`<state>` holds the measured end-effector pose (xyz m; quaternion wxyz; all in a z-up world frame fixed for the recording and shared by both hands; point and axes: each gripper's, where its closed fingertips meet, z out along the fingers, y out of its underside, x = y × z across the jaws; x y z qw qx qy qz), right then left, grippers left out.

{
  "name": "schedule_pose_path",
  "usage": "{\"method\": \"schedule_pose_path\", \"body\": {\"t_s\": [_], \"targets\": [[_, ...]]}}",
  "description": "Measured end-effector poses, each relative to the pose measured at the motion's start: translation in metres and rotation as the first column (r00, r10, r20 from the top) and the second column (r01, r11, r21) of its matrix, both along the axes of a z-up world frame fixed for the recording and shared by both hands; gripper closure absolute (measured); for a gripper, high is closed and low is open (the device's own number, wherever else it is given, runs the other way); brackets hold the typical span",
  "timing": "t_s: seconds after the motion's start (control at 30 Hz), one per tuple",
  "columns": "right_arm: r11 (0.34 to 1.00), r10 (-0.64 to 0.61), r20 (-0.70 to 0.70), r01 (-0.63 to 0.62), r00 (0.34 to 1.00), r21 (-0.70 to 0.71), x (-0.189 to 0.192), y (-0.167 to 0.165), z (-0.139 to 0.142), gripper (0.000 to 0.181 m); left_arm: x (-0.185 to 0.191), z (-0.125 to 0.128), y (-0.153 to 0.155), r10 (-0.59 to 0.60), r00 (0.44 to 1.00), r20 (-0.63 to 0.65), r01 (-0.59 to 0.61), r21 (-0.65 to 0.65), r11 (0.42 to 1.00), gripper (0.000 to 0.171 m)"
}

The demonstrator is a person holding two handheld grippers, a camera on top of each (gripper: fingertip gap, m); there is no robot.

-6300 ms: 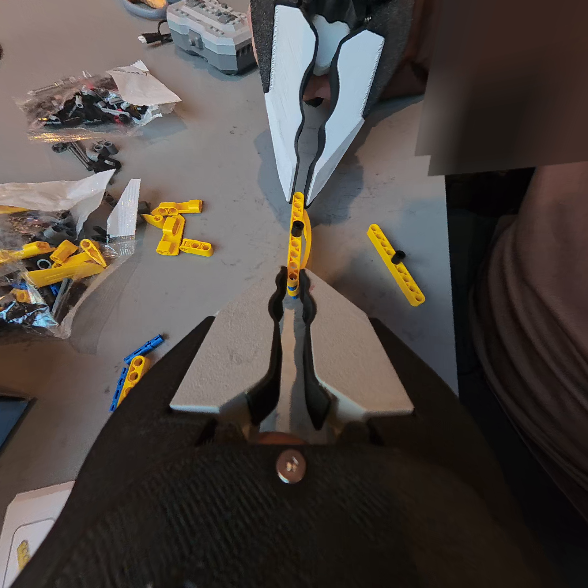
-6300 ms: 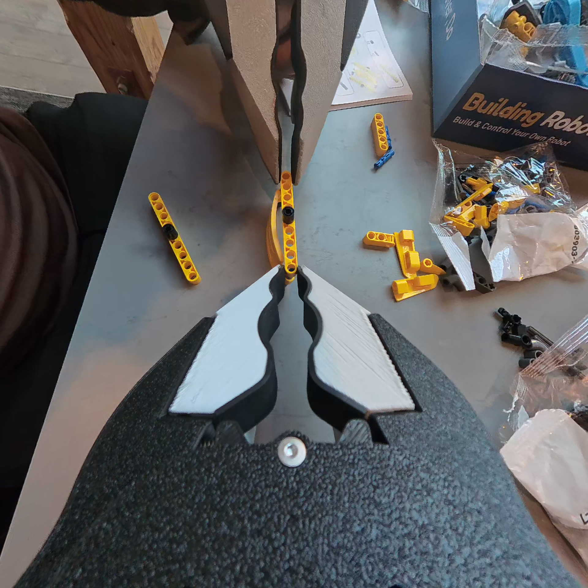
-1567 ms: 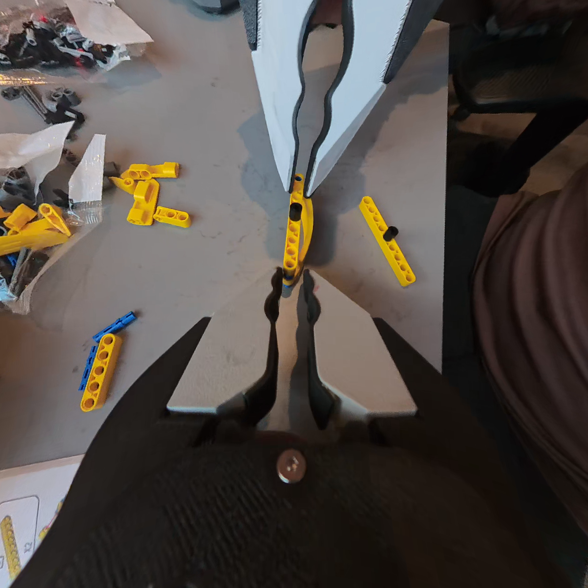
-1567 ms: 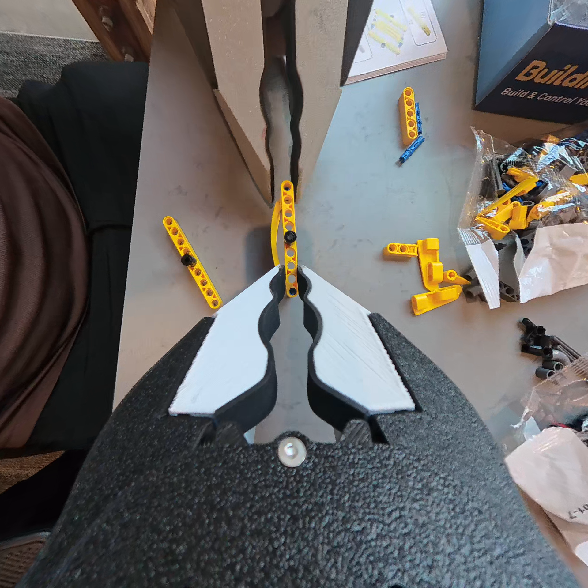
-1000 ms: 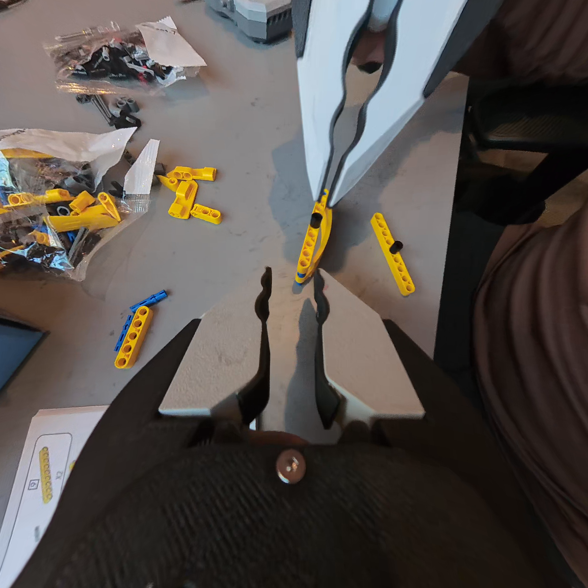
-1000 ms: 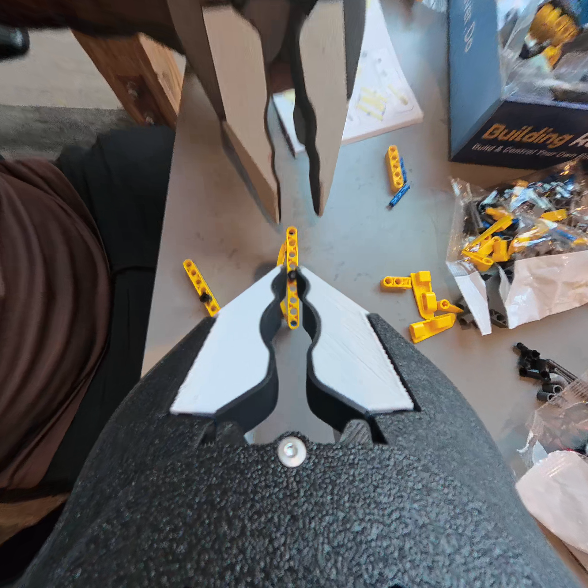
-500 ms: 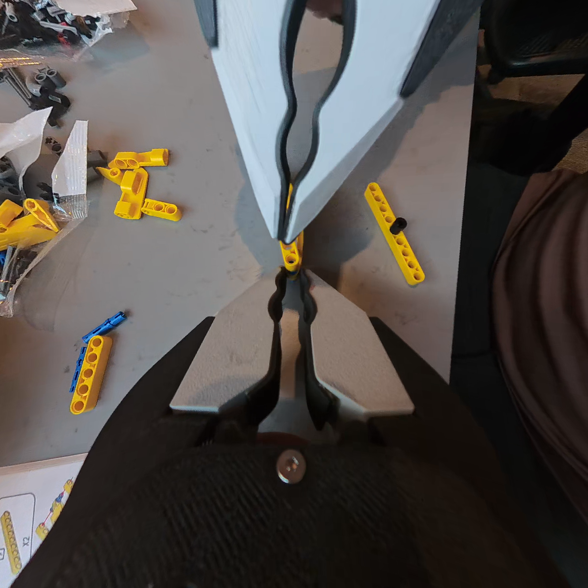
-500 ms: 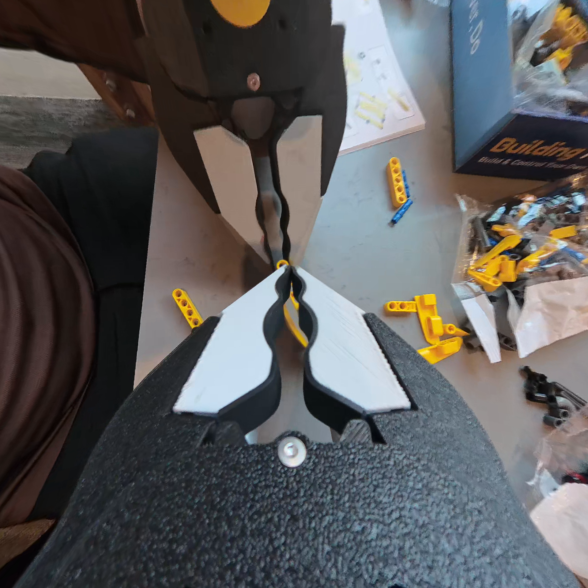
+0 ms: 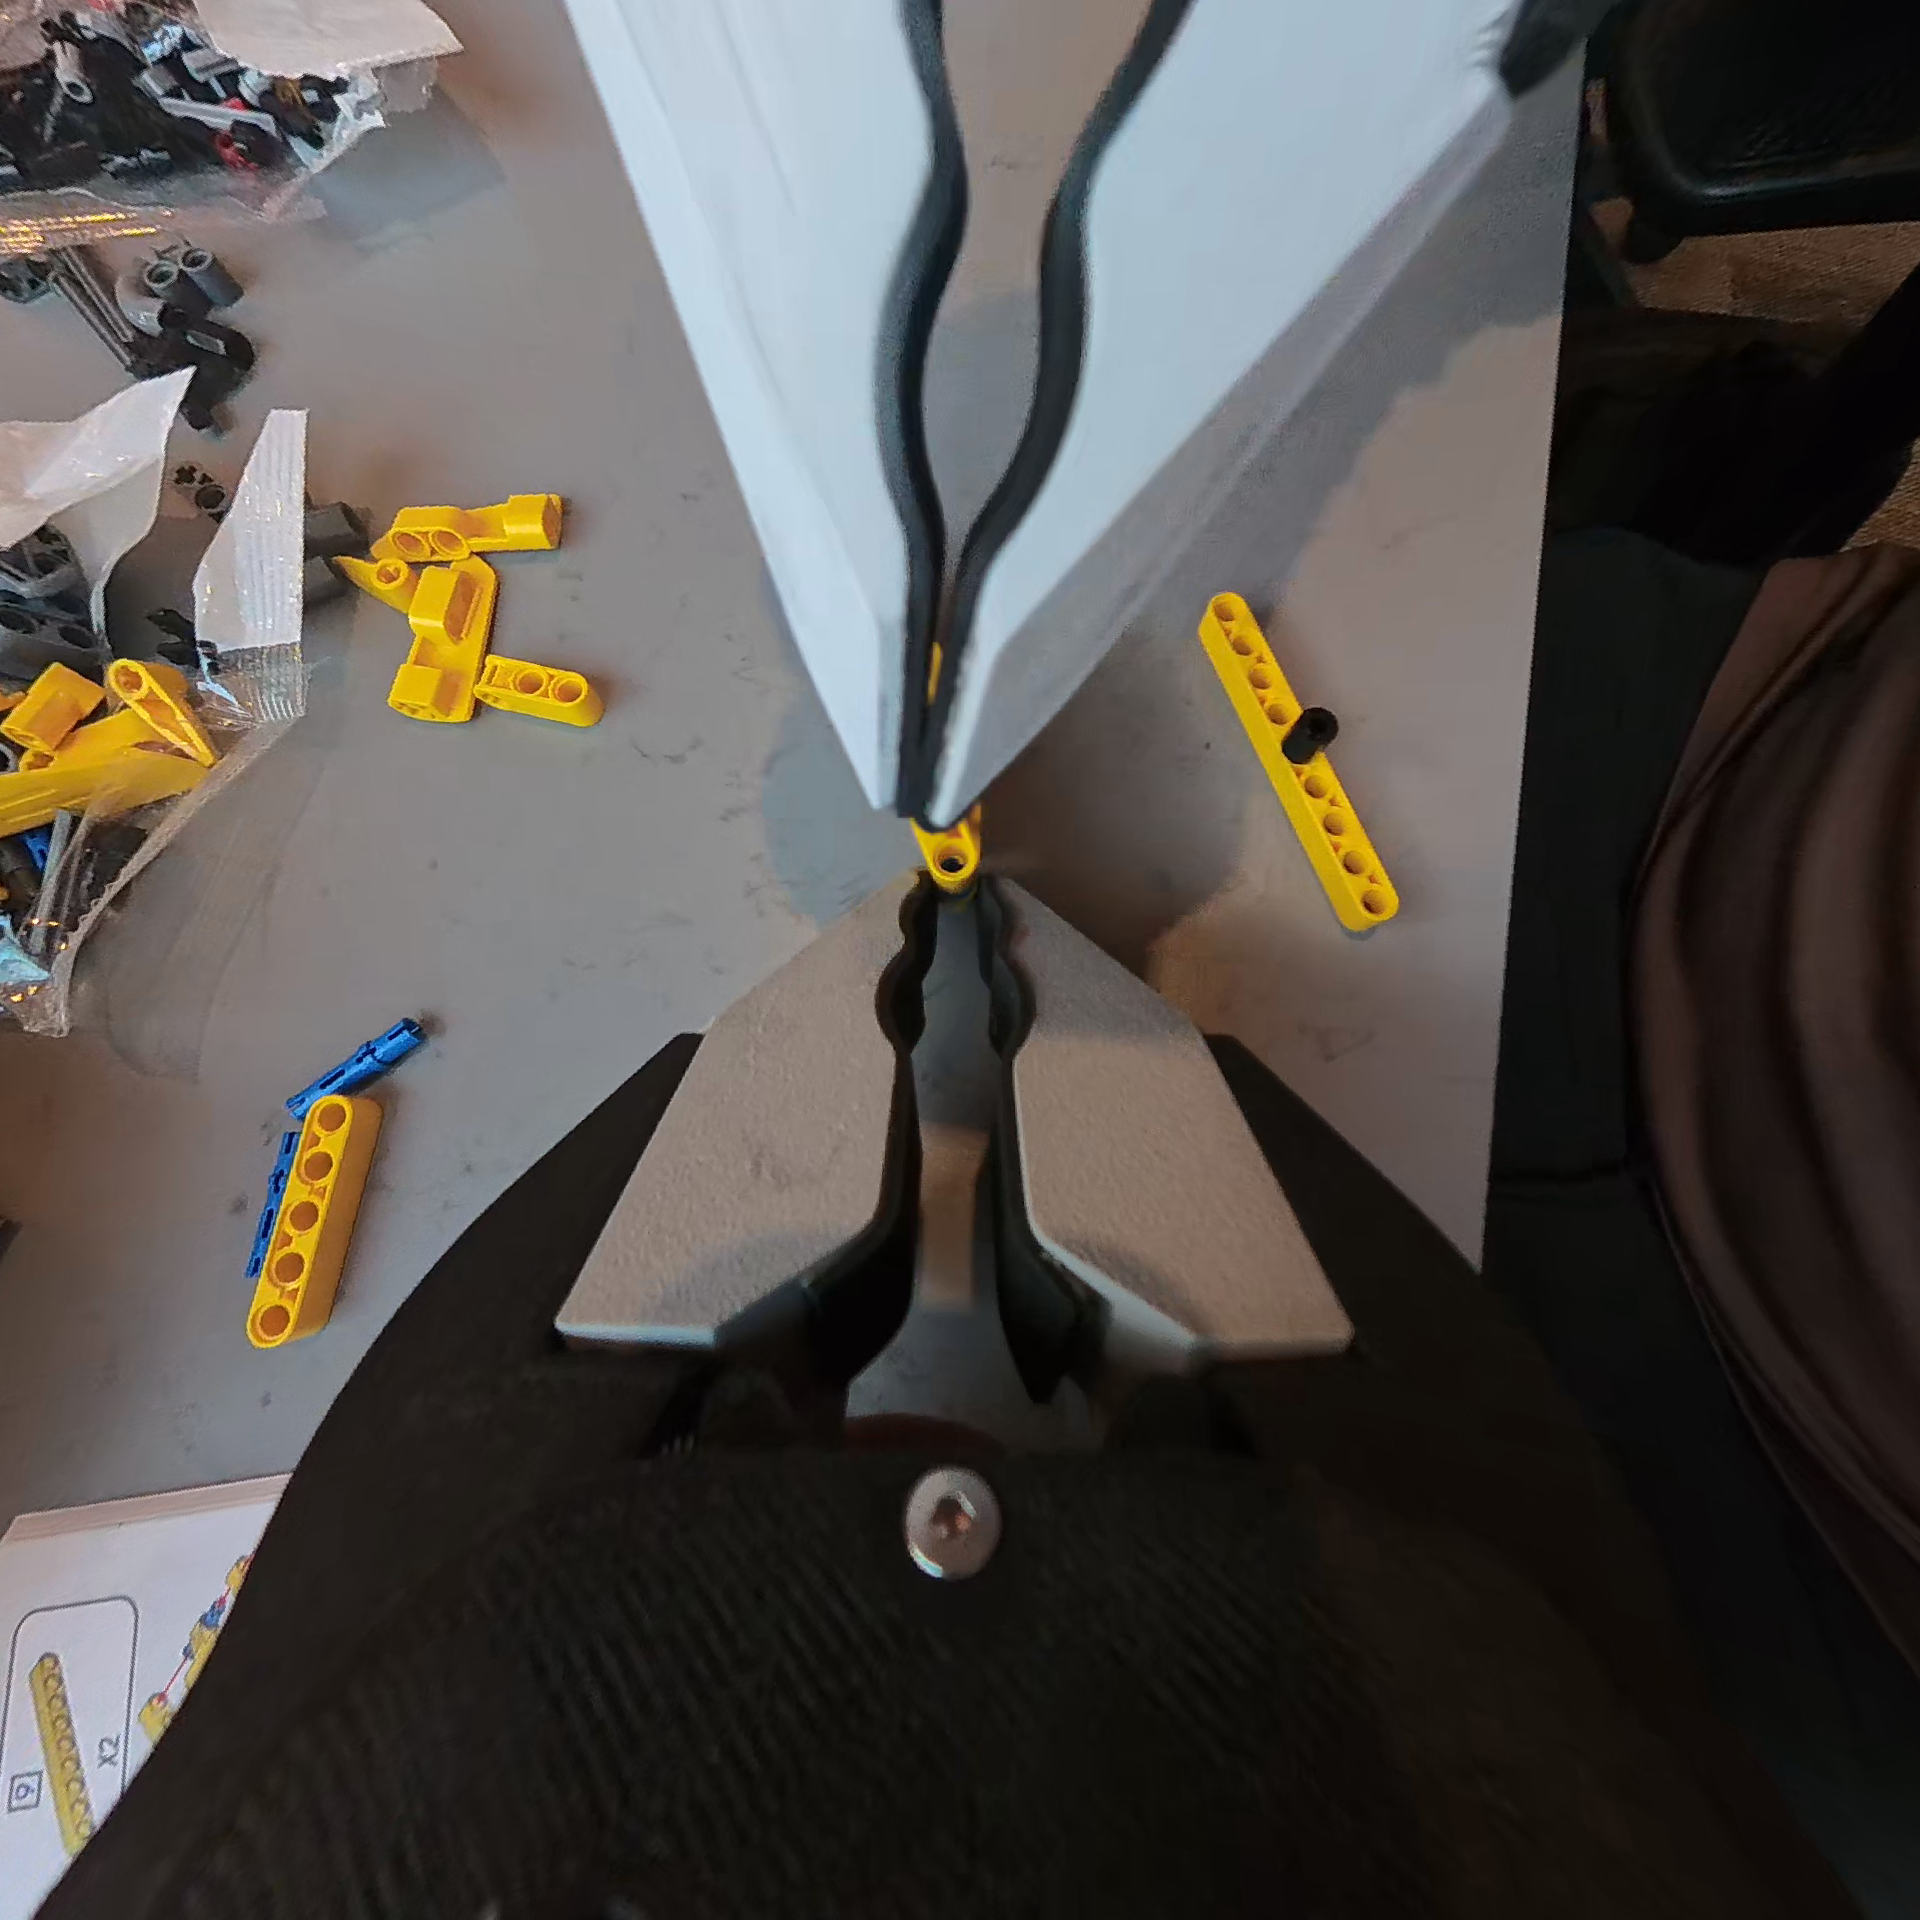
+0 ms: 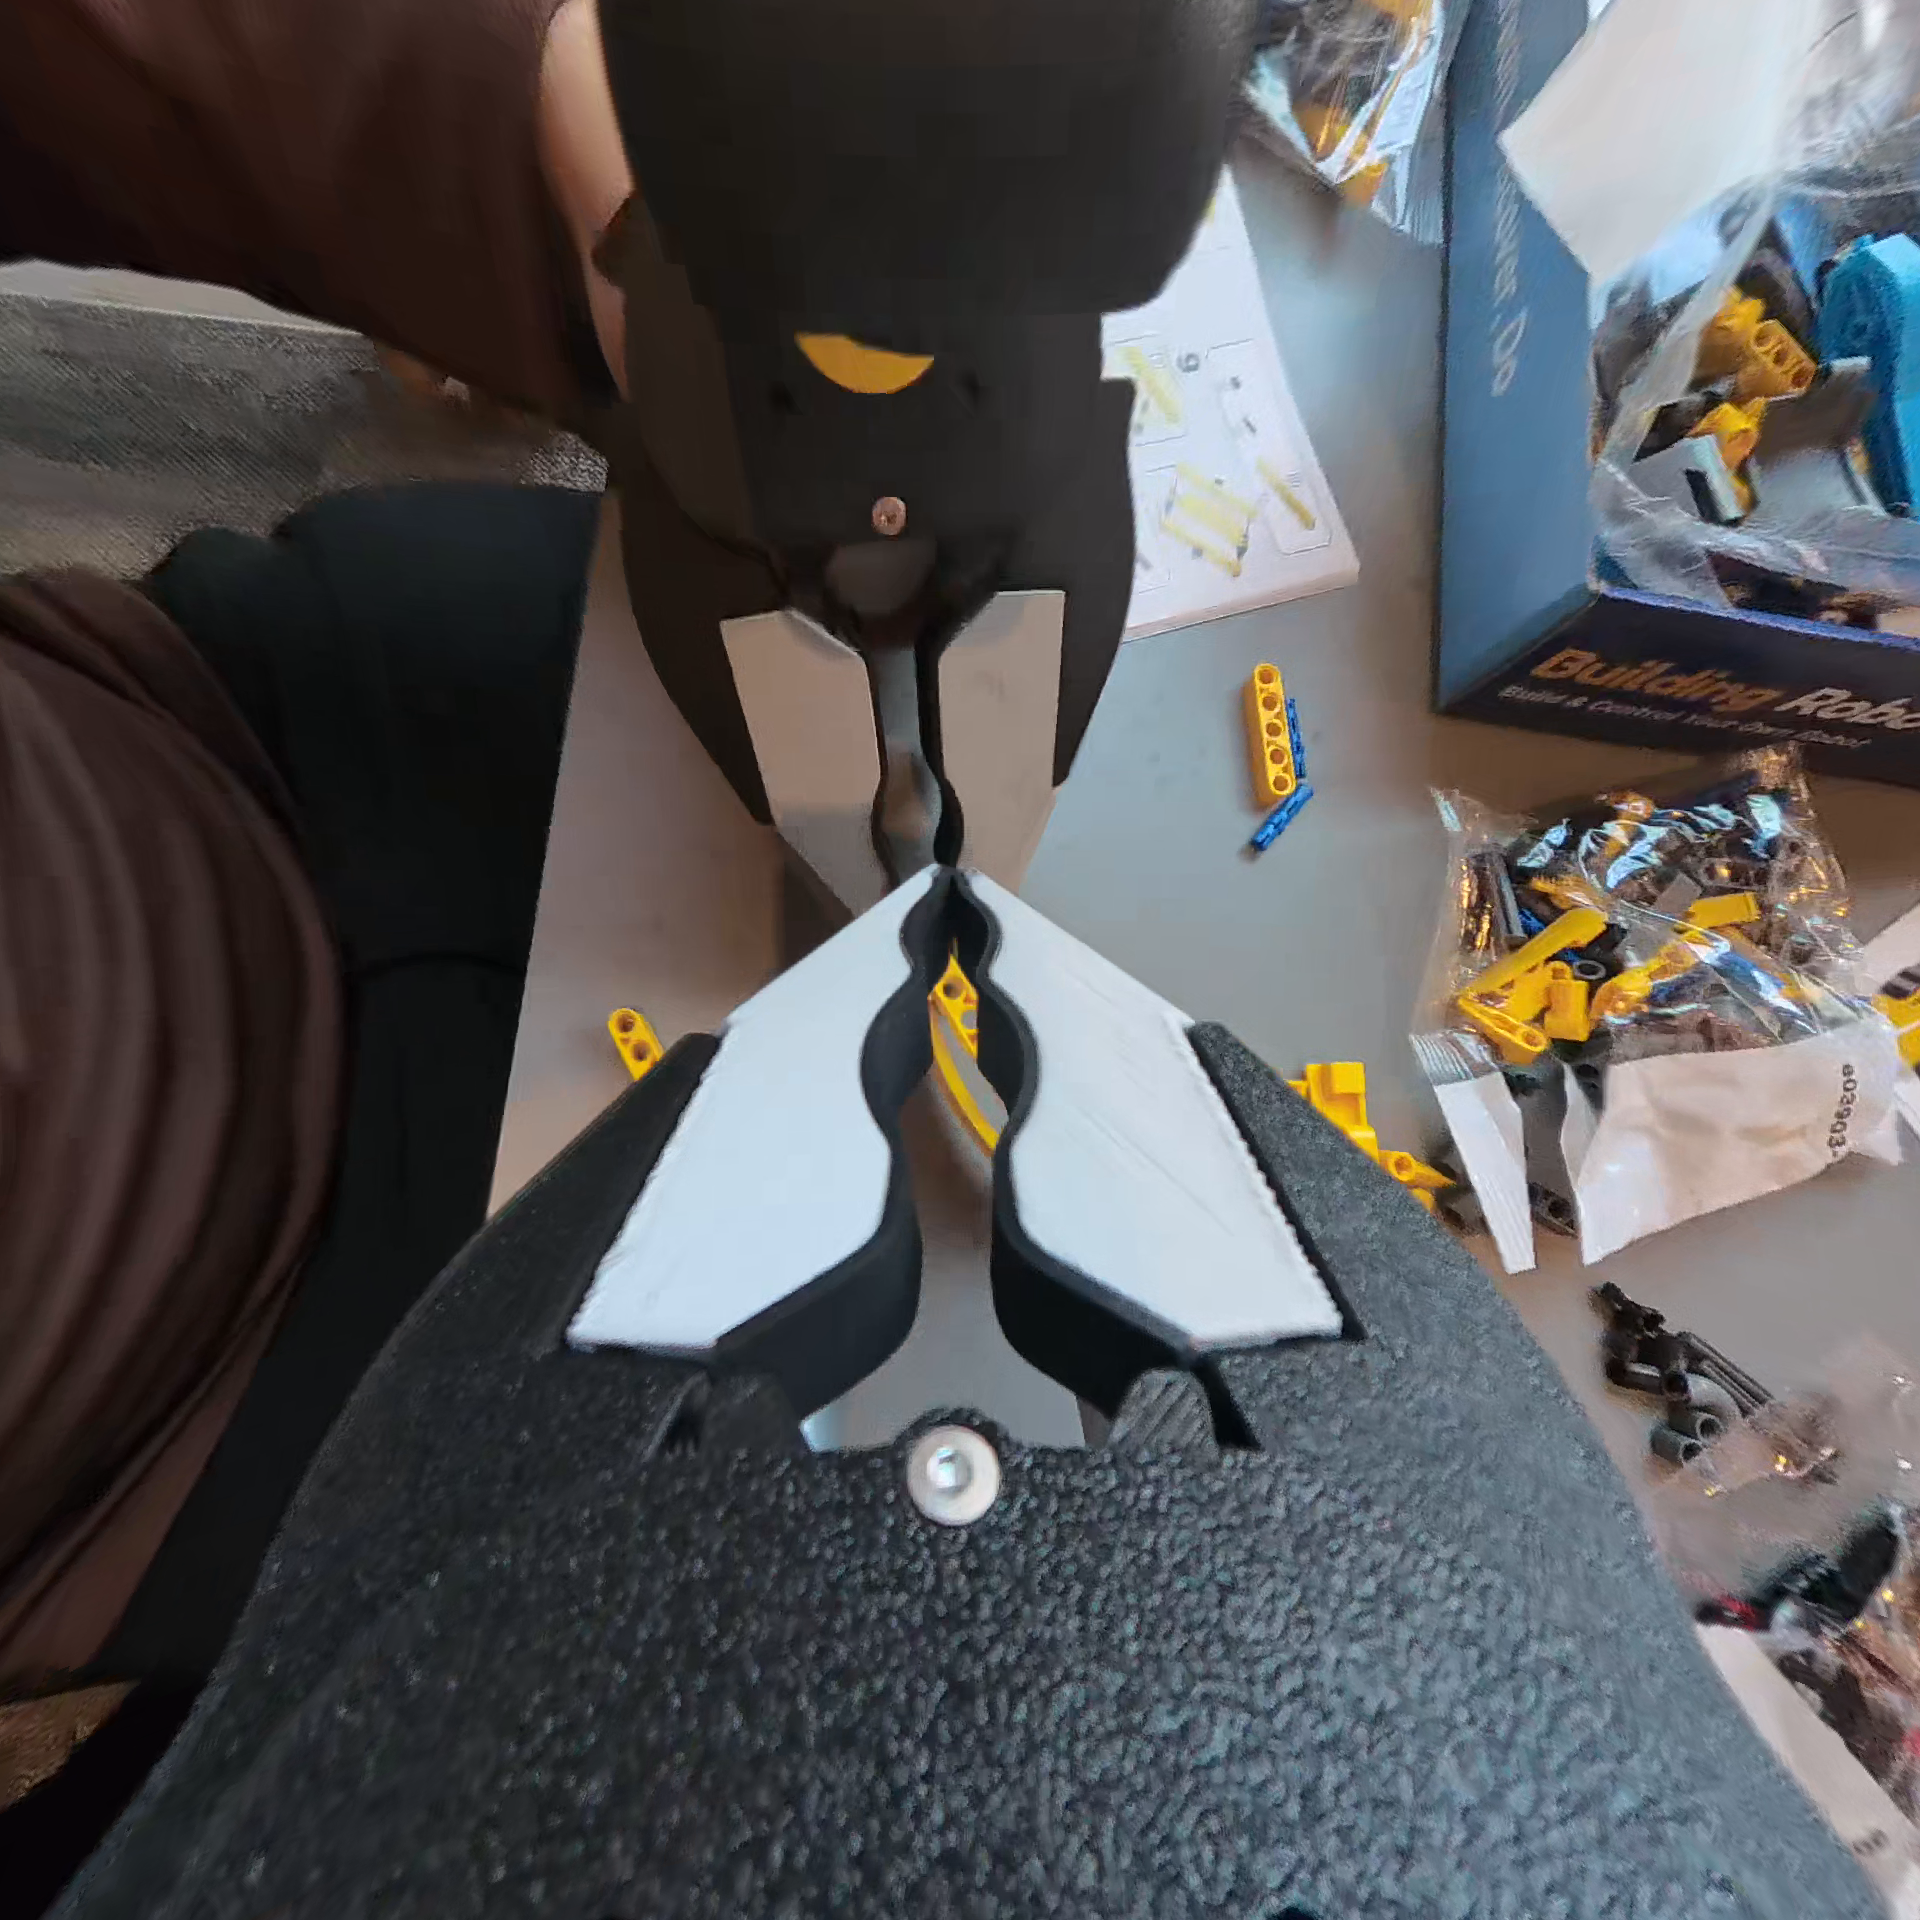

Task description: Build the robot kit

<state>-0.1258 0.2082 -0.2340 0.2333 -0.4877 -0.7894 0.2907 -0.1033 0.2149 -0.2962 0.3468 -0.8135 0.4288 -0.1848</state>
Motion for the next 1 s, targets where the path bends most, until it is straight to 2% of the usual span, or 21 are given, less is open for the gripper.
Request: {"method": "schedule_pose_path", "body": {"t_s": [0.03,0.1,0.2,0.33,0.47,0.63,0.77,0.87,1.0], "targets": [[1.000,-0.002,0.024,0.002,1.000,0.022,0.001,0.003,-0.005,0.181,0.000,0.000,0.000,0.000,1.000,0.000,0.000,0.001,1.000,0.167],[0.994,-0.013,0.156,-0.004,0.988,0.112,0.011,0.011,-0.041,0.181,-0.001,0.000,0.000,0.004,1.000,-0.002,-0.004,0.001,1.000,0.167],[0.990,-0.012,0.155,-0.010,0.988,0.139,0.014,0.014,-0.035,0.181,0.001,0.000,-0.001,-0.007,1.000,0.002,0.007,-0.001,1.000,0.167],[1.000,-0.003,0.034,0.002,0.999,0.030,0.004,0.007,0.001,0.181,0.001,0.000,-0.001,-0.007,1.000,0.002,0.007,0.000,1.000,0.167],[0.994,-0.056,0.028,0.053,0.998,0.093,0.004,0.019,-0.008,0.181,0.001,0.000,0.000,-0.005,1.000,0.012,0.005,-0.013,1.000,0.167],[0.971,-0.234,-0.097,0.228,0.967,-0.068,0.017,0.048,0.004,0.181,-0.003,0.000,0.004,0.035,0.999,0.031,-0.034,-0.039,0.999,0.167],[0.926,-0.335,-0.136,0.299,0.932,-0.230,0.031,0.061,-0.003,0.154,-0.003,0.000,0.005,0.041,0.998,0.040,-0.039,-0.050,0.998,0.167],[0.935,-0.334,-0.201,0.296,0.921,-0.198,0.035,0.058,-0.010,0.151,-0.004,0.000,0.006,0.049,0.998,0.040,-0.047,-0.050,0.998,0.167],[0.950,-0.308,-0.317,0.305,0.897,-0.061,0.030,0.063,-0.012,0.152,-0.007,0.000,0.009,0.076,0.997,0.027,-0.075,-0.035,0.997,0.167]]}}
